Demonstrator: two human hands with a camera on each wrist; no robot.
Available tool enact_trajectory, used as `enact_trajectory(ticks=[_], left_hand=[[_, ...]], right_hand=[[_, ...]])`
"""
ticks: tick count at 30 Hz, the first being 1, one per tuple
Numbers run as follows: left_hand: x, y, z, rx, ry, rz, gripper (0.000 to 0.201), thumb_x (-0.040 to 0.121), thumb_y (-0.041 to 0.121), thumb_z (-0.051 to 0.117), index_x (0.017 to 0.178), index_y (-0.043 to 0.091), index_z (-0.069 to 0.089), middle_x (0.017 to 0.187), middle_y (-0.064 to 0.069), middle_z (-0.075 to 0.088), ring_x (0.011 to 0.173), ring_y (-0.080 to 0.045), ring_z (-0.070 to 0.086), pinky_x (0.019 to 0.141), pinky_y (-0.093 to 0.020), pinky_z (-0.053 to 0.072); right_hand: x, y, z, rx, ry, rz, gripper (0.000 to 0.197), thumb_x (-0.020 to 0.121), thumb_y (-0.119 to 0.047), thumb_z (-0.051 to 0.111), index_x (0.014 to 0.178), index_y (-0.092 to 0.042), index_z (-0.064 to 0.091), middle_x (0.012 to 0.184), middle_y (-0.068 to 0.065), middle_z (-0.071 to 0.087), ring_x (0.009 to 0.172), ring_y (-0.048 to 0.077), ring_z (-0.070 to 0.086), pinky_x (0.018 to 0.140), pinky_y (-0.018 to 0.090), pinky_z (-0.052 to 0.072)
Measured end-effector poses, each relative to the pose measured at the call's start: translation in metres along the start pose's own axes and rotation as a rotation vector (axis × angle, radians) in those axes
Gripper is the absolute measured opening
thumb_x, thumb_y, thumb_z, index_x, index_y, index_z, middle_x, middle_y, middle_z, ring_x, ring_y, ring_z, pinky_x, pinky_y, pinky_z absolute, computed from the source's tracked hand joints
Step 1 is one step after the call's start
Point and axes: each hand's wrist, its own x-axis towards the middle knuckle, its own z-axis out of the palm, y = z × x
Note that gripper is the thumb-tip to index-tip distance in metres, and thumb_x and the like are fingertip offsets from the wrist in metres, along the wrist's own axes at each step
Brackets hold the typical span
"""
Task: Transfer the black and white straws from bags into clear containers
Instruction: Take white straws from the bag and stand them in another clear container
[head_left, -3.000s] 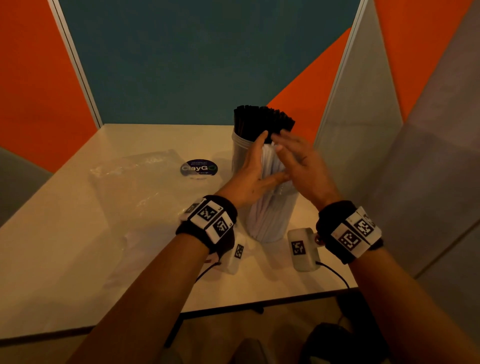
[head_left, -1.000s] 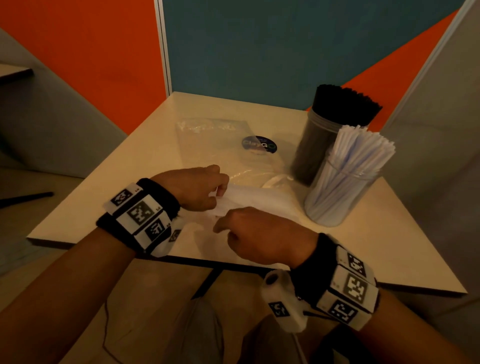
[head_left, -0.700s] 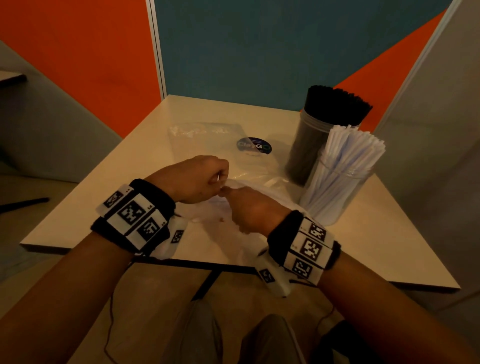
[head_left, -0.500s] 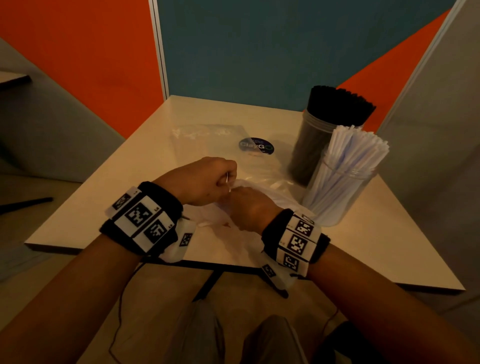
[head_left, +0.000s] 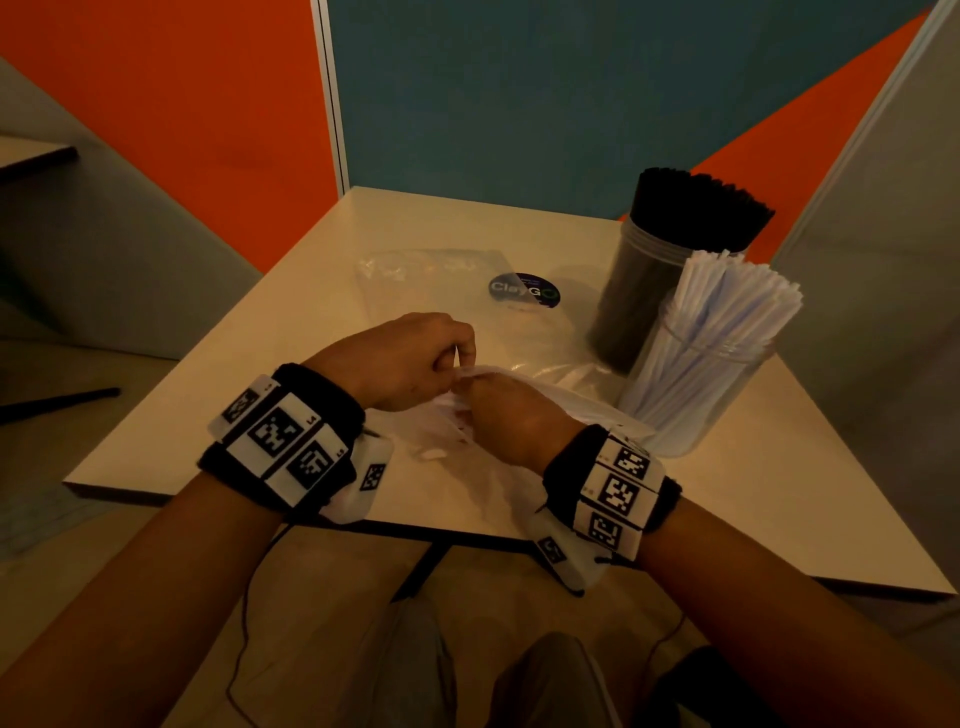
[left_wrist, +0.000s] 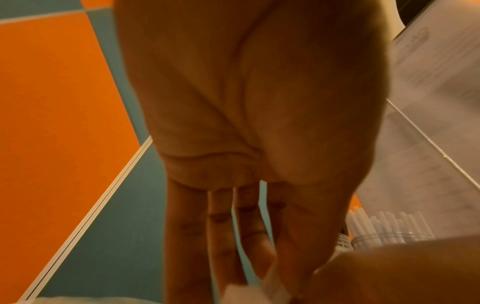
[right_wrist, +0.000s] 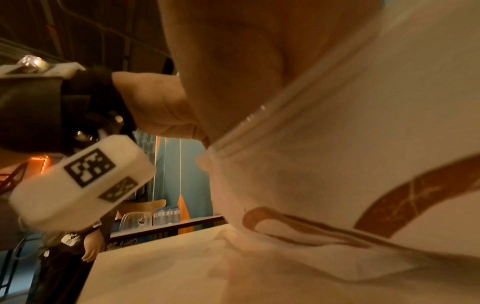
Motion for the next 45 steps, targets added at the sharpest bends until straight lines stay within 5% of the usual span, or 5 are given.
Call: enact_trajectory(ticks=[13, 20, 29, 37, 45], left_hand=[[0.004, -0.005, 0.002, 0.037, 0.020, -0.040, 0.017, 0.088, 0.008, 0.057, 0.095, 0.024, 0.057, 0.088, 0.002, 0.052, 0.078, -0.015, 0.049, 0.073, -0.033, 0.045], [0.004, -0.015, 0.000, 0.122, -0.021, -0.146, 0.015, 0.089, 0.013, 0.056, 0.101, 0.022, 0.057, 0.092, 0.002, 0.051, 0.083, -0.018, 0.050, 0.075, -0.036, 0.046], [0.020, 0.030, -0.026, 0.086, -0.017, -0.010, 0.033, 0.086, 0.045, 0.059, 0.112, 0.025, 0.058, 0.109, 0.004, 0.052, 0.101, -0.012, 0.051, 0.081, -0.024, 0.041], [0.079, 0.107, 0.009, -0.062, 0.161, 0.430, 0.036, 0.093, 0.021, 0.054, 0.129, 0.019, 0.052, 0.133, 0.000, 0.048, 0.118, -0.013, 0.045, 0.101, -0.034, 0.038], [0.104, 0.115, 0.040, -0.054, 0.165, 0.442, 0.033, 0.091, 0.019, 0.054, 0.125, 0.019, 0.053, 0.128, 0.002, 0.052, 0.115, -0.018, 0.052, 0.093, -0.042, 0.046]], right_hand=[[-0.012, 0.008, -0.011, -0.021, -0.149, -0.009, 0.030, 0.097, -0.026, 0.048, 0.124, -0.014, 0.051, 0.121, 0.009, 0.059, 0.107, 0.024, 0.056, 0.089, 0.029, 0.042], [-0.035, 0.017, -0.059, 0.588, 0.178, -0.017, 0.013, 0.096, -0.011, 0.051, 0.107, -0.017, 0.053, 0.096, -0.005, 0.063, 0.087, 0.011, 0.062, 0.076, 0.010, 0.045], [-0.090, 0.058, -0.135, 1.521, 0.868, -0.352, 0.003, 0.096, -0.002, 0.043, 0.095, -0.003, 0.046, 0.071, 0.004, 0.059, 0.075, 0.025, 0.060, 0.084, 0.040, 0.054], [-0.117, 0.140, -0.159, 1.548, 1.137, -0.266, 0.015, 0.099, -0.006, 0.040, 0.086, -0.009, 0.046, 0.068, 0.000, 0.057, 0.073, 0.020, 0.062, 0.080, 0.035, 0.052], [-0.123, 0.174, -0.143, 1.300, 1.140, -0.028, 0.011, 0.097, -0.009, 0.047, 0.087, -0.013, 0.051, 0.068, -0.005, 0.061, 0.073, 0.015, 0.058, 0.078, 0.034, 0.049]])
